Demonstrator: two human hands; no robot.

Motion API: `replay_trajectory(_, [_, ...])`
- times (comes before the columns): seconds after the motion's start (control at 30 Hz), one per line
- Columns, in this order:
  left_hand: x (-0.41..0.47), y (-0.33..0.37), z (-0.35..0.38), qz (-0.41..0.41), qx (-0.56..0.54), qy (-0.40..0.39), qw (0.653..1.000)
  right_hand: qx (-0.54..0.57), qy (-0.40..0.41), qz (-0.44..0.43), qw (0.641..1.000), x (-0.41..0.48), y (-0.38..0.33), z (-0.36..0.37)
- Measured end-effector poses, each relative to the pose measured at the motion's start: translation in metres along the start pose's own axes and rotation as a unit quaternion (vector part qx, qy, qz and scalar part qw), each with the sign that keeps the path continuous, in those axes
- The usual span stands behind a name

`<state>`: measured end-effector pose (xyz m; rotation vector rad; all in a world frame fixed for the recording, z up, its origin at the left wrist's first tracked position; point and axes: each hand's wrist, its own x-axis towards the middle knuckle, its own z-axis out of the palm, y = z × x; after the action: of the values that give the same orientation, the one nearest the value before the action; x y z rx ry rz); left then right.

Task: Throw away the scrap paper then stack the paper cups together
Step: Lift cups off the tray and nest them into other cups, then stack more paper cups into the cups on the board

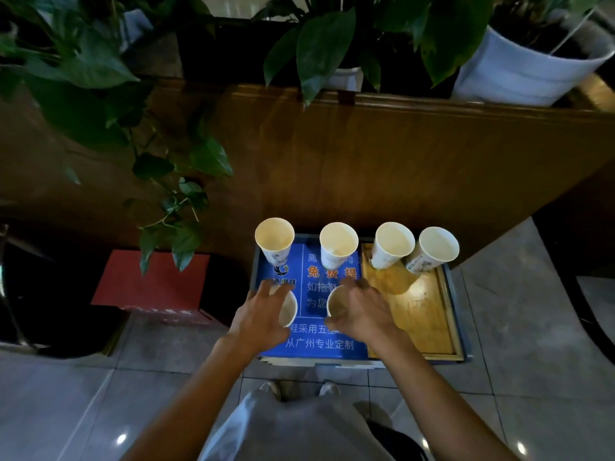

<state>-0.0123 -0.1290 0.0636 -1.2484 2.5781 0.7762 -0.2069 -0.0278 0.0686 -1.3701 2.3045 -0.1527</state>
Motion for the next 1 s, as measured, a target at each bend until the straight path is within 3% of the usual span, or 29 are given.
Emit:
replay_trajectory(0.7, [0.007, 0.004, 0.006, -0.004, 0.028, 0.001, 1.000, 0.051, -0.054, 0.029, 0.997, -0.002, 0.007, 0.004])
replay_trajectory(1.0, [0.009, 0.033, -0.018, 0.020, 0.047, 0.017, 0.999, 0.111, 0.002, -0.002, 0.994, -0.012, 0.024, -0.026])
